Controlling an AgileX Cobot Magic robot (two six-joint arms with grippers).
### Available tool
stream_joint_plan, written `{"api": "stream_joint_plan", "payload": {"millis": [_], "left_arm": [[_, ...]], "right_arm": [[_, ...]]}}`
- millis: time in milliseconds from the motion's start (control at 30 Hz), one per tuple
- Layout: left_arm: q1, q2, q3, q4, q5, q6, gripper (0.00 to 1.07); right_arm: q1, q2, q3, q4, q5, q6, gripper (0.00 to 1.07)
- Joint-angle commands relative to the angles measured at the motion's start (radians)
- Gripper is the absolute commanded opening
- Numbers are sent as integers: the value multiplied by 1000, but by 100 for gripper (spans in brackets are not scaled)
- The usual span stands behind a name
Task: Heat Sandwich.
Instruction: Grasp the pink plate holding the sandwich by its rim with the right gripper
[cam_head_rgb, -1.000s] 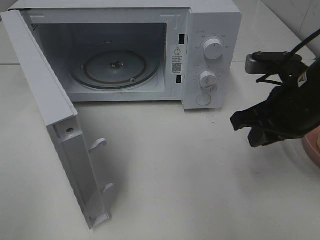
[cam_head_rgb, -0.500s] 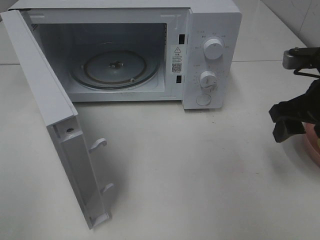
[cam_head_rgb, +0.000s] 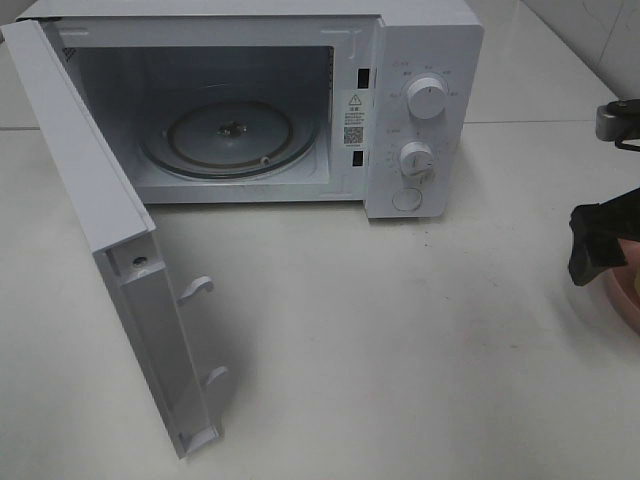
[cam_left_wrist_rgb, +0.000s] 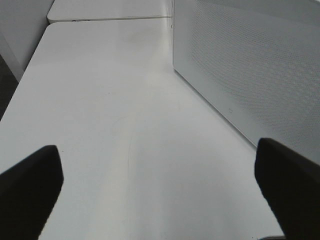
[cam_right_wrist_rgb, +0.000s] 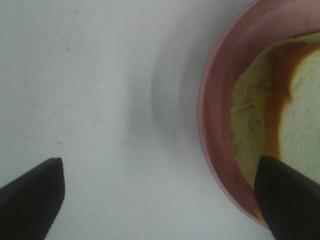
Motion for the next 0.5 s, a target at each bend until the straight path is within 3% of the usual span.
{"api": "stream_joint_plan", "payload": {"millis": [33, 500], "left_arm": [[-6, -27, 2, -6, -10, -7, 101], [-6, -27, 2, -6, -10, -7, 101]], "right_arm": [[-25, 44, -22, -9, 16, -6, 98], [-43, 218, -59, -33, -31, -3, 95]]}}
